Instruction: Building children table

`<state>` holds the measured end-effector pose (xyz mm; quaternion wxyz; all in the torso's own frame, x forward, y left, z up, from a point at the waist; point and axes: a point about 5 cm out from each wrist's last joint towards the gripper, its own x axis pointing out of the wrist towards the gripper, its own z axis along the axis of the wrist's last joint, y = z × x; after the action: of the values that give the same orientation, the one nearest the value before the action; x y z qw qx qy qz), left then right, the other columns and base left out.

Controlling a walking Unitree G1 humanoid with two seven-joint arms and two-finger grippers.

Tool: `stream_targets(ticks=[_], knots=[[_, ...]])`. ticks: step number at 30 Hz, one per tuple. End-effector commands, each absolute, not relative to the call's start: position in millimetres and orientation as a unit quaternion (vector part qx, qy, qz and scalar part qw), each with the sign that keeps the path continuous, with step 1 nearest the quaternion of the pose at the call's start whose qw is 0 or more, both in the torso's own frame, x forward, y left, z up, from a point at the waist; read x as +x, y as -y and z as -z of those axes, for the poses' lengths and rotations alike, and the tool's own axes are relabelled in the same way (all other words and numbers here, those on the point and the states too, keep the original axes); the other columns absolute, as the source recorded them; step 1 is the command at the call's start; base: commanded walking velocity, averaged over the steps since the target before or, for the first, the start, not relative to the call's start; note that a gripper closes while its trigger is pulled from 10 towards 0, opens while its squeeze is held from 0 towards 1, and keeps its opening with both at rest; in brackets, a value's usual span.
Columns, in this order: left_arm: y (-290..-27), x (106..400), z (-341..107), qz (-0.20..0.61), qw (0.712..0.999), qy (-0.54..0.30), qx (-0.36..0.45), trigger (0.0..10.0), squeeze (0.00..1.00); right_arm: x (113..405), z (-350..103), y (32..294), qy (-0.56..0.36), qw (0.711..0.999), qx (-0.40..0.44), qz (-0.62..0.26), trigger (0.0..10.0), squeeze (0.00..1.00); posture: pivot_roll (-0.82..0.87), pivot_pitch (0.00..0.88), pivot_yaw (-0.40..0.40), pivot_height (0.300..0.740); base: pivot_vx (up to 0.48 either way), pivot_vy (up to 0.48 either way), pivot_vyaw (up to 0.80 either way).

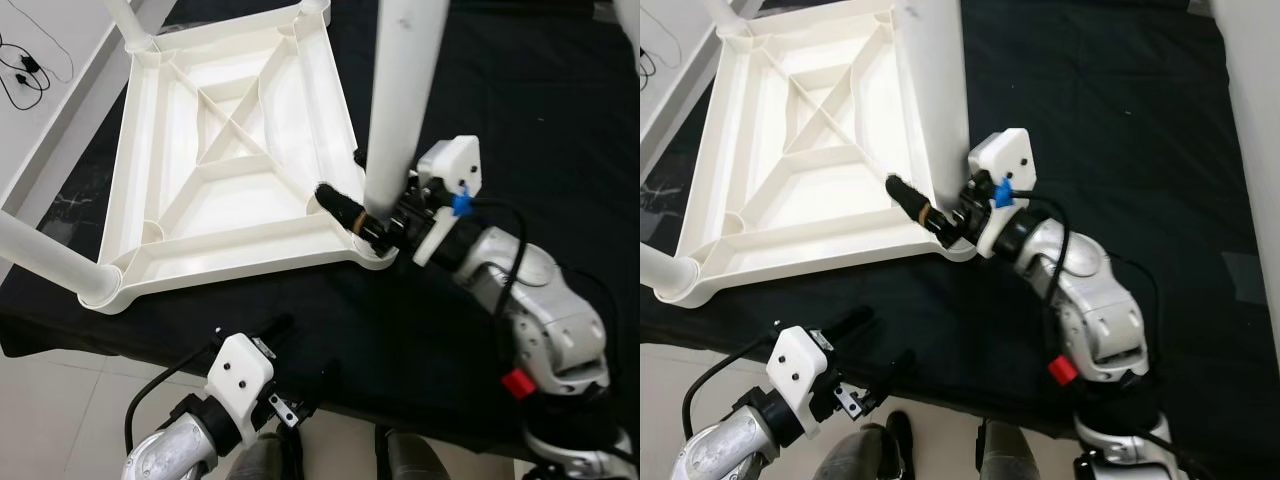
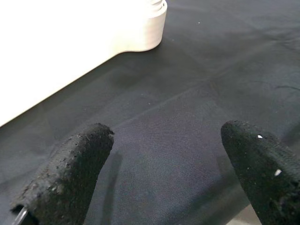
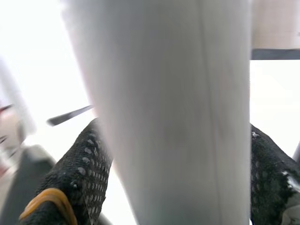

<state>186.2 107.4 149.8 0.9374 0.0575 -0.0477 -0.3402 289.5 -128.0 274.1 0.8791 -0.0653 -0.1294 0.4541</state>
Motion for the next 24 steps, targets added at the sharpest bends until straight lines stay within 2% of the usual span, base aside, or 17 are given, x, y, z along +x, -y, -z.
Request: stream_targets(ticks=[1,5,11,12,19,24], knots=[[-107.3,183.2,-142.9,0.340,0.938,0.034,0.054,10.0,0.00,289.0,-279.2,132.5,0.137,0.842,-0.073,-0.516,10.0,0.00,-0.01,0.325,0.085,0.740,0.000,0.000,0.00],[-105.7,183.3,-142.9,0.341,0.938,0.036,0.052,10.0,0.00,299.7,-291.4,143.2,0.140,0.817,-0.080,-0.553,10.0,0.00,-0.01,0.319,0.075,0.740,0.000,0.000,0.00],[-104.9,182.9,-142.8,0.340,0.938,0.038,0.051,10.0,0.00,306.2,-296.7,143.4,0.141,0.804,-0.092,-0.570,10.0,0.00,-0.01,0.316,0.069,0.740,0.000,0.000,0.00],[-104.6,182.8,-142.9,0.339,0.939,0.038,0.051,10.0,0.00,307.4,-297.3,142.7,0.140,0.796,-0.095,-0.581,0.0,0.00,0.00,0.312,0.063,0.740,0.000,0.000,0.00],[-103.7,182.0,-142.8,0.336,0.940,0.040,0.049,10.0,0.00,310.6,-294.7,145.2,0.130,0.768,-0.100,-0.620,0.0,0.00,-0.01,0.309,0.062,0.740,0.000,0.000,0.00],[-103.2,181.4,-142.0,0.339,0.939,0.040,0.047,10.0,0.00,305.7,-280.4,139.5,0.112,0.770,-0.111,-0.618,0.0,0.00,-0.02,0.310,0.059,0.740,0.000,0.000,0.00]])
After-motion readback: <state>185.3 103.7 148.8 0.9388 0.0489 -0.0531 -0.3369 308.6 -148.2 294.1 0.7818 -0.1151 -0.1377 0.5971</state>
